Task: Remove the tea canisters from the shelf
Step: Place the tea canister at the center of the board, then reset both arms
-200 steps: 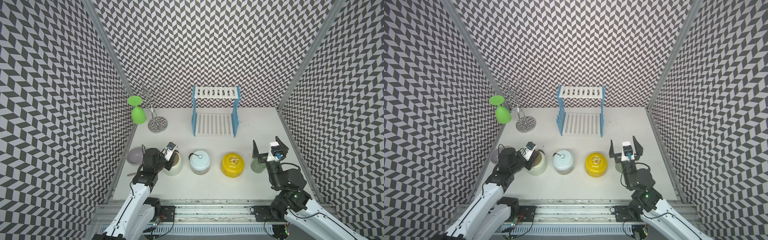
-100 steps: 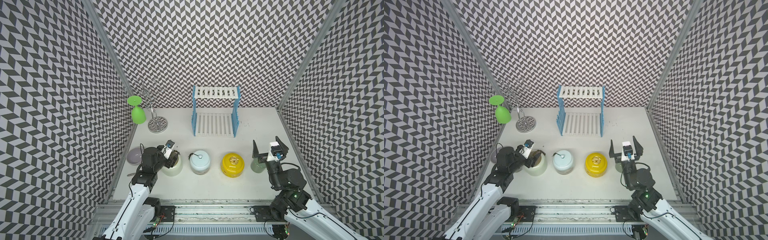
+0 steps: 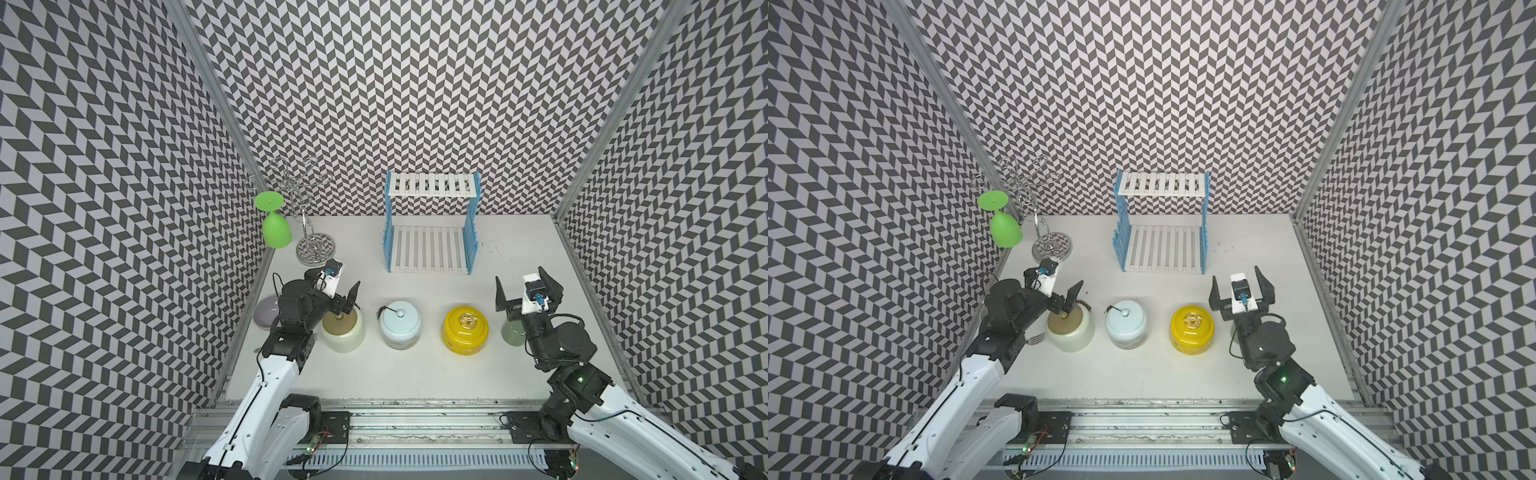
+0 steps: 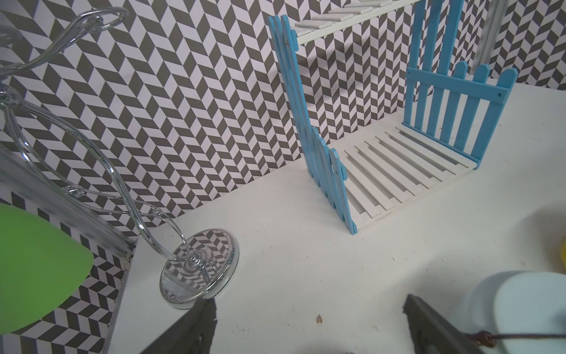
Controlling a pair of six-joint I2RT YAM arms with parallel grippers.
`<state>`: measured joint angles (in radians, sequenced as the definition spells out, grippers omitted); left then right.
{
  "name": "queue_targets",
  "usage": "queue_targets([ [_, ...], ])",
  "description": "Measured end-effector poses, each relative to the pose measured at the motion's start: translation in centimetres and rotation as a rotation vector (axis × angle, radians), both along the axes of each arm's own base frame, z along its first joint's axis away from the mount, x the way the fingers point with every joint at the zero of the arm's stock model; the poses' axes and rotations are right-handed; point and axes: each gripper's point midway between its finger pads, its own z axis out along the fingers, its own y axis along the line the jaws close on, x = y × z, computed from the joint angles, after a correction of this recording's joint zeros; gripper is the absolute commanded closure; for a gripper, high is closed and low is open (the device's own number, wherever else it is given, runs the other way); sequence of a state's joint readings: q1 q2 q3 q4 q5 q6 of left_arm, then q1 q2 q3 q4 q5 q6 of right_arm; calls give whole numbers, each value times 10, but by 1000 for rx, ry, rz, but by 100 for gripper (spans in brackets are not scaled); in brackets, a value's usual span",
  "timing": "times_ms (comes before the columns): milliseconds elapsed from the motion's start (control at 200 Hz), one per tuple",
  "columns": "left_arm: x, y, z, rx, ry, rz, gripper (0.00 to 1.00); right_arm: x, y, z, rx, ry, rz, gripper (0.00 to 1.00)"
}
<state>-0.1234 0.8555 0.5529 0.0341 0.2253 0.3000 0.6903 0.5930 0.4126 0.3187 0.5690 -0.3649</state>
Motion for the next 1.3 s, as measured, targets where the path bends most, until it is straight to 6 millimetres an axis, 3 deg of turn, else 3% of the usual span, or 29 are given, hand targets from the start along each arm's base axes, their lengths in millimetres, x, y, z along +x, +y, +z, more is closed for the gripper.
queue_targets([
  [260, 22, 7, 2, -17, -59, 60, 0, 31, -6, -19, 32, 75, -23, 0],
  [591, 29, 8, -33, -26, -70, 71, 0, 68, -32, -51, 108, 149, -127, 0],
  [776, 32, 11, -46, -36, -83, 82, 0, 85, -38, -80, 127, 205, -181, 0],
  [911, 38, 17, -56, -57, -69, 104, 0, 93, -42, -98, 125, 238, -215, 1],
  [1197, 45, 39, -82, -105, -53, 179, 0, 106, -64, -115, 166, 253, -275, 1],
  [1297, 47, 43, -80, -120, -86, 190, 0, 107, -69, -126, 173, 269, -277, 1],
])
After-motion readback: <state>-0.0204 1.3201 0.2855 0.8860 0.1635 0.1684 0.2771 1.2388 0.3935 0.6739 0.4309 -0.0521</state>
